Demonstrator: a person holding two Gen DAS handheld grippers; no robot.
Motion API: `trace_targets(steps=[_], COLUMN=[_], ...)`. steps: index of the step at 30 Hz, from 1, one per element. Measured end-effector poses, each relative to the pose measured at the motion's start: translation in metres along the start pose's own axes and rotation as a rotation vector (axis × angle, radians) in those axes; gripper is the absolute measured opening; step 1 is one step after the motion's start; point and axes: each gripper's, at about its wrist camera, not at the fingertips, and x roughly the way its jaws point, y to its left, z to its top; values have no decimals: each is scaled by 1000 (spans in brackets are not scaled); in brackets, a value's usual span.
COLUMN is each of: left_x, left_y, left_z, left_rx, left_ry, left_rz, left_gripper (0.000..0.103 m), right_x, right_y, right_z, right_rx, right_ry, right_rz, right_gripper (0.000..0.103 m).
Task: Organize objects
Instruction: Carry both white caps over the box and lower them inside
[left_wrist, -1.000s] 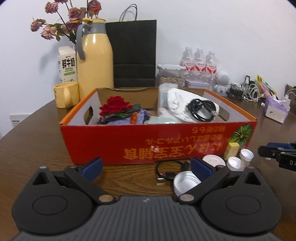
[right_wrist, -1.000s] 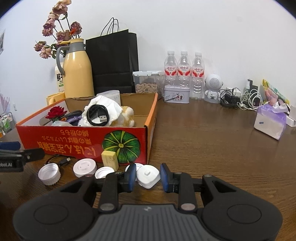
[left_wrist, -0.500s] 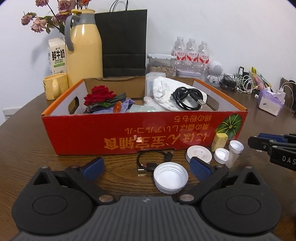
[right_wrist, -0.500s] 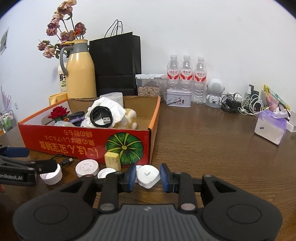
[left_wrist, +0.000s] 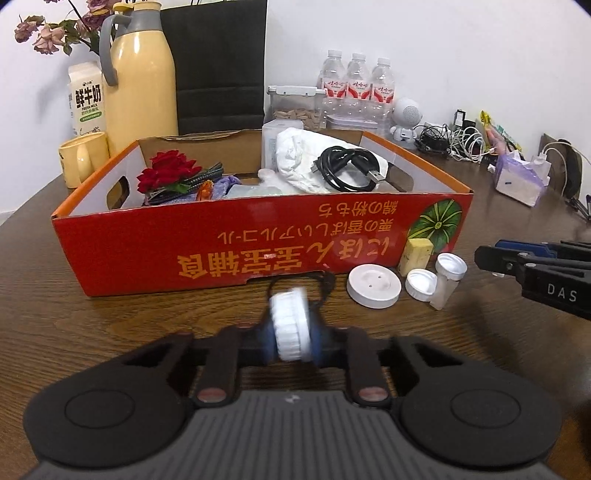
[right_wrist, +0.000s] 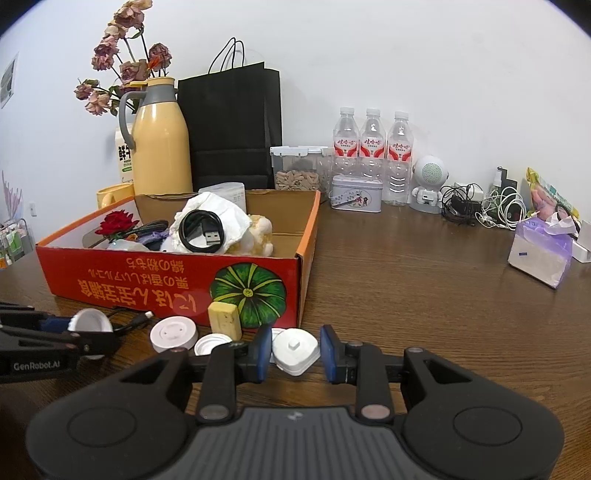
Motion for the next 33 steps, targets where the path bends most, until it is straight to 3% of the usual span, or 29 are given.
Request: trace_targets(steps=[10, 20, 33], left_x=[-9, -30, -40], left_y=[3, 10, 36], left_z=[-1, 3, 55], left_rx=[-16, -27, -66], left_ry=[-50, -121, -264], left_rz=[-6, -15, 17], left_gripper=[16, 16, 16], right_x=[-3, -25, -11], right_y=[1, 19, 65], right_z=[0, 4, 57], right_rx=[2, -33, -84], right_ry=[-23, -175, -256], right_rz=[-9, -17, 93], right_gripper=[27, 27, 27])
